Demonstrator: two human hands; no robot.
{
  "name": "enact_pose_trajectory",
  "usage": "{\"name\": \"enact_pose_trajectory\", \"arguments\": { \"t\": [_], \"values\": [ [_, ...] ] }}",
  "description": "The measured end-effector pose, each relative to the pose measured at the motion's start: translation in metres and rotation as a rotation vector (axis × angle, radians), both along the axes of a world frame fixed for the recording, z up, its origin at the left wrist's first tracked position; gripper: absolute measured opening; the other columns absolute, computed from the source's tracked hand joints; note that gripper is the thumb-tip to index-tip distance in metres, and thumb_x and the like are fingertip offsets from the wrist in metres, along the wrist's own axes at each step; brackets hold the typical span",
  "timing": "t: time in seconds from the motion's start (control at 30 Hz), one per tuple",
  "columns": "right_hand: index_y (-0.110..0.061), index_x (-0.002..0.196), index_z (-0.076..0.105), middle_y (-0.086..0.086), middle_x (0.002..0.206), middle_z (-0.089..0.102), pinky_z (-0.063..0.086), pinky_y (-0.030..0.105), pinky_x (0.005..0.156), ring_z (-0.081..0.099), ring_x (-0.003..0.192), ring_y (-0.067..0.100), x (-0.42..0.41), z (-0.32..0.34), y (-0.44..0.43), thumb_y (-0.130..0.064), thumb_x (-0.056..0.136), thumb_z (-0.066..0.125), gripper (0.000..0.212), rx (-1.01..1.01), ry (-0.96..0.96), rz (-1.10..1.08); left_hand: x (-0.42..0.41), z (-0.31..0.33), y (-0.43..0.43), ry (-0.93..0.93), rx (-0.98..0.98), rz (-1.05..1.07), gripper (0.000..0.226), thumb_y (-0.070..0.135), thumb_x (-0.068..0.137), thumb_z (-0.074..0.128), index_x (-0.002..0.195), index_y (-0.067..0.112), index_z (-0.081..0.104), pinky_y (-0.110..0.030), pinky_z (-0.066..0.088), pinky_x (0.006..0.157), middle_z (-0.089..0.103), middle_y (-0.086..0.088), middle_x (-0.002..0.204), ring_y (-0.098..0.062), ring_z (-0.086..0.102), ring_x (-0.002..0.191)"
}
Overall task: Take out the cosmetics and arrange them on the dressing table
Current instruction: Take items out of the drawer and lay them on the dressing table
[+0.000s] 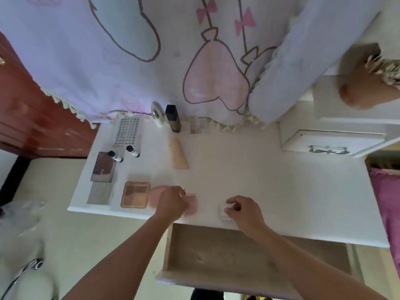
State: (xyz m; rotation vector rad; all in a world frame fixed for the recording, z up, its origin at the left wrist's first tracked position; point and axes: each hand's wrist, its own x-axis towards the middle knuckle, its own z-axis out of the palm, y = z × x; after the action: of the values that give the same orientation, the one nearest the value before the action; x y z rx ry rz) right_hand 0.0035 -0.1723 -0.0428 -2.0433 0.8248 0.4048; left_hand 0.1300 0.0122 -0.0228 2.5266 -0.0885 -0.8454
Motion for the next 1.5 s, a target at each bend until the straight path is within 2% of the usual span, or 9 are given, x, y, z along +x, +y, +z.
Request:
{"name": "enact_pose_trajectory", "arguments": {
  "t": [0.2,0.33,0.47,0.67,0.77,1.07,1.27,1.37,1.5],
  "values": [
    [-0.025,0.115,0.067,-0.006,0.106,0.065,0.042,0.023,0.082,0.059,0.1,0.014,0.037,-0.008,0.024,-0.027,0.091,0.065,0.024,-0.079,0.051,0.058,0.016,-0.01,-0.003,-0.013,0.123,-0.229,0.035,0.012,0.084,0.059,0.118,0.022,0.061,-0.023,0.043,0.062,0.071,-0.003,0.096,-0.019,0.062,0.083],
    [-0.022,0.123,0.062,0.0,0.119,0.062,0.04,0.027,0.091,0.058,0.109,0.019,0.05,-0.006,0.032,-0.028,0.097,0.057,0.027,-0.181,0.046,0.183,0.021,-0.014,0.002,-0.209,0.388,-0.356,0.026,0.037,0.078,0.052,0.103,0.041,0.059,-0.025,0.052,0.063,0.063,0.009,0.064,-0.015,0.061,0.064],
    [-0.021,0.125,0.059,0.003,0.121,0.056,0.043,0.03,0.091,0.059,0.107,0.023,0.049,-0.007,0.034,-0.028,0.099,0.053,0.028,-0.234,0.073,0.229,0.021,-0.012,0.001,-0.238,0.425,-0.437,0.022,0.039,0.08,0.05,0.099,0.042,0.058,-0.028,0.052,0.063,0.06,0.007,0.059,-0.017,0.059,0.06],
    [-0.018,0.123,0.059,0.004,0.122,0.05,0.044,0.031,0.087,0.061,0.101,0.025,0.041,-0.009,0.031,-0.027,0.098,0.054,0.027,-0.271,0.086,0.236,0.021,-0.001,-0.002,-0.218,0.351,-0.454,0.027,0.027,0.084,0.048,0.108,0.036,0.056,-0.025,0.044,0.063,0.069,0.01,0.087,-0.017,0.06,0.077],
    [-0.019,0.126,0.057,0.002,0.123,0.05,0.044,0.03,0.089,0.061,0.102,0.024,0.033,-0.007,0.024,-0.03,0.097,0.055,0.03,-0.257,0.061,0.205,0.013,0.0,-0.007,-0.113,0.116,-0.333,0.032,0.016,0.088,0.053,0.118,0.023,0.057,-0.035,0.052,0.072,0.068,0.003,0.099,-0.018,0.061,0.086],
    [-0.023,0.106,0.069,-0.014,0.09,0.061,0.044,0.019,0.07,0.056,0.067,-0.003,-0.078,0.004,-0.036,-0.031,0.093,0.064,0.016,-0.274,-0.171,0.009,-0.075,0.016,-0.041,-0.13,-0.09,-0.397,0.024,0.028,0.09,0.061,0.114,0.025,0.058,-0.023,0.047,0.076,0.06,0.011,0.084,-0.007,0.057,0.083],
    [-0.034,0.082,0.063,-0.017,0.069,0.054,0.034,0.01,0.06,0.05,0.066,0.001,-0.192,-0.005,-0.086,-0.032,0.091,0.065,0.009,-0.267,0.051,0.053,-0.183,-0.009,-0.081,-0.001,-0.026,-0.467,0.028,0.025,0.084,0.058,0.111,0.024,0.061,-0.027,0.044,0.077,0.066,0.005,0.089,-0.015,0.06,0.092],
    [-0.035,0.079,0.058,-0.009,0.077,0.058,0.041,0.022,0.067,0.055,0.077,0.009,-0.236,-0.02,-0.113,-0.034,0.095,0.055,0.017,-0.263,0.196,0.128,-0.228,-0.03,-0.104,0.091,0.016,-0.459,0.029,0.025,0.085,0.059,0.114,0.023,0.059,-0.027,0.045,0.077,0.067,0.003,0.091,-0.016,0.06,0.093],
    [-0.022,0.104,0.064,-0.002,0.099,0.067,0.04,0.028,0.071,0.062,0.091,0.019,-0.267,-0.044,-0.15,-0.032,0.099,0.047,0.021,-0.336,0.207,0.232,-0.267,-0.056,-0.14,0.137,0.03,-0.438,0.031,0.022,0.085,0.06,0.115,0.026,0.06,-0.025,0.042,0.077,0.065,0.003,0.107,-0.015,0.06,0.098]
  ]
}}
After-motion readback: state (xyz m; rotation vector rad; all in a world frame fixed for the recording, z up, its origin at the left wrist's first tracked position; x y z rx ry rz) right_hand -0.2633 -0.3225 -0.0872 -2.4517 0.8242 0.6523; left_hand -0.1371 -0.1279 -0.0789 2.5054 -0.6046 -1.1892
